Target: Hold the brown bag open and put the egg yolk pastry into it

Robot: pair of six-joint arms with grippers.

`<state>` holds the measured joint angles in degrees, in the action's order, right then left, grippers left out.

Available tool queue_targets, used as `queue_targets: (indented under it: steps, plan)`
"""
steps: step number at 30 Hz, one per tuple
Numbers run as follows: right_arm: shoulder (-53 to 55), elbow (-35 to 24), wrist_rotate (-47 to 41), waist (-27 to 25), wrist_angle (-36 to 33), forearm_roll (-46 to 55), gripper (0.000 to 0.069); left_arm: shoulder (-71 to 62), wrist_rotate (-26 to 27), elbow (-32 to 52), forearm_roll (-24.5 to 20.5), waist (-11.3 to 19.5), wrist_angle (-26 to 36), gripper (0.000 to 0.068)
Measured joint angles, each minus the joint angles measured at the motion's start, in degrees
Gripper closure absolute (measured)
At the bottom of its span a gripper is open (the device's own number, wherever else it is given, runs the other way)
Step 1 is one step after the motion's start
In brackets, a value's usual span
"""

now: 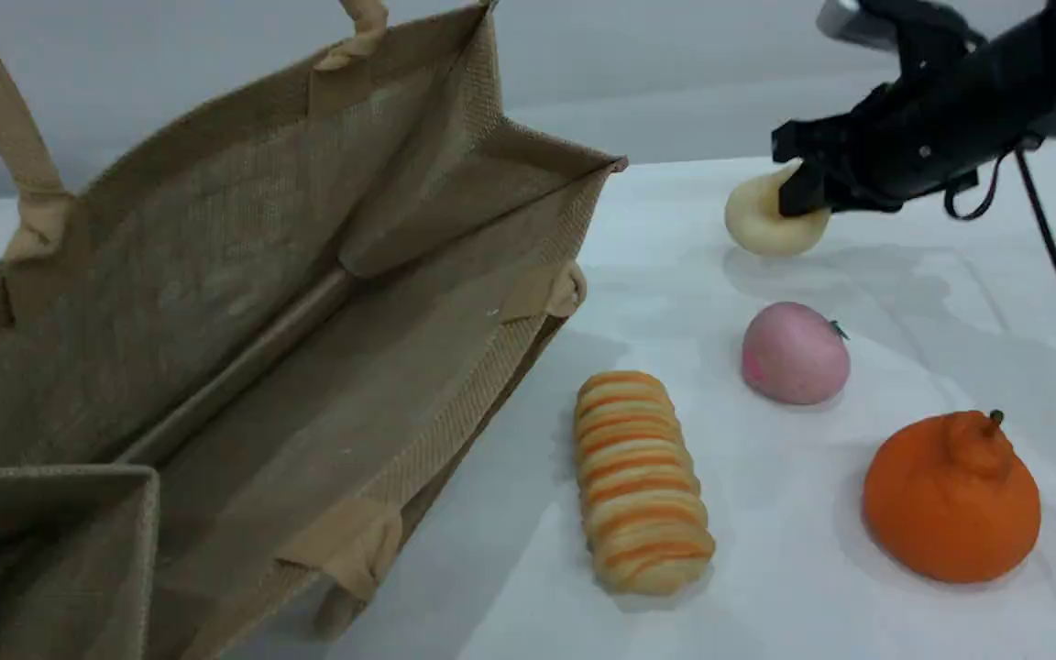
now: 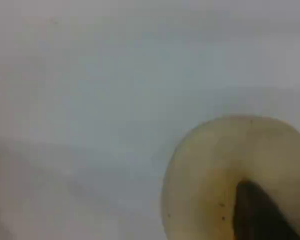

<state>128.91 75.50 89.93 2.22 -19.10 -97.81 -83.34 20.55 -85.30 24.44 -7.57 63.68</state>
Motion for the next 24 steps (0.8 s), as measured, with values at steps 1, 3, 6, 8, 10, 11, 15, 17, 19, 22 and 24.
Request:
queue_targets:
  steps: [1,3,6,8,10,11,15,17,19,22,24]
  plan:
    - [-0.96,-0.64,-0.23,-0.07,0.0,1.86,0.0655,0.0,0.0,0.0,0.0,0.0,-0.25,0.0598]
    - [-3.65,-2.01,-2.46,-0.52,-1.18,6.38,0.0655,0.0,0.35,0.0,0.0,0.0,-1.09,0.0598]
    - [-7.83,-4.54,-9.04,-1.66,-4.23,14.26,0.0655,-0.42,2.48,0.0,0.0,0.0,-1.38,0.0598]
    - [-10.63,-5.66,-13.97,-2.81,-8.26,19.3,0.0655,-1.36,2.69,0.0,-0.24,0.0,-1.38,0.0598]
    - [-13.58,-5.66,-18.98,-4.18,-13.31,22.92,0.0655,-2.47,2.69,0.0,-0.39,0.0,-1.38,0.0598]
    - [-14.76,-5.66,-20.61,-4.85,-15.66,24.51,0.0655,-2.97,2.87,0.0,-0.34,0.0,-1.38,0.0598]
    - [-19.92,-6.32,-23.97,-5.55,-24.58,27.95,0.0655,-3.65,4.89,-1.17,1.32,0.0,-1.04,0.0598]
    - [-22.84,-7.7,-23.97,-5.49,-27.29,27.67,0.0655,-3.65,4.89,-2.58,1.32,0.0,-0.71,0.0598]
    - [-25.56,-9.83,-24.79,-5.49,-28.7,27.28,0.0655,-3.65,4.95,-3.9,1.09,0.0,-0.39,0.0598]
    - [-29.47,-13.44,-25.26,-5.3,-30.36,26.04,0.0655,-3.6,5.83,-4.77,1.39,0.0,-0.26,0.0598]
    - [-31.93,-15.99,-24.67,-4.62,-30.66,23.71,0.0655,-3.6,5.87,-4.77,2.32,0.0,-0.32,0.0598]
